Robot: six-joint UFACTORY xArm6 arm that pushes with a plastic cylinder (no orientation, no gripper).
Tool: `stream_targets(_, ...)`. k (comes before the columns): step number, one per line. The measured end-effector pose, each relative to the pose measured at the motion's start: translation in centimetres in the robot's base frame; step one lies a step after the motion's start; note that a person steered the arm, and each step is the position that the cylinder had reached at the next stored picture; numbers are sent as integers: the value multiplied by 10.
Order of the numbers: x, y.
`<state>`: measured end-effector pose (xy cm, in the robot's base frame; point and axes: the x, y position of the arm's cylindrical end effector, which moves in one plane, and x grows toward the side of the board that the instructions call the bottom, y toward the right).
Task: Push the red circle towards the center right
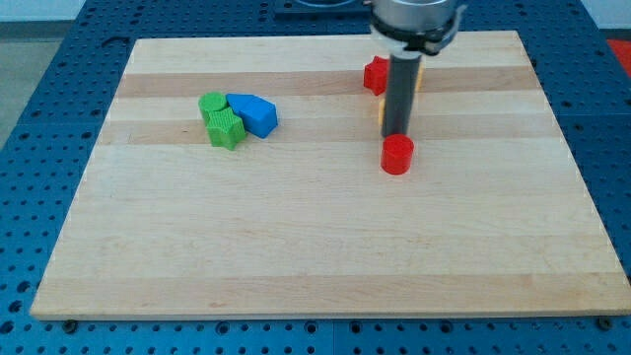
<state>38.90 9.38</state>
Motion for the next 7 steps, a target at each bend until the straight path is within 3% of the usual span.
stream_targets(2,-32,7)
stream_targets(4,37,-2)
stream_targets(7,123,-145)
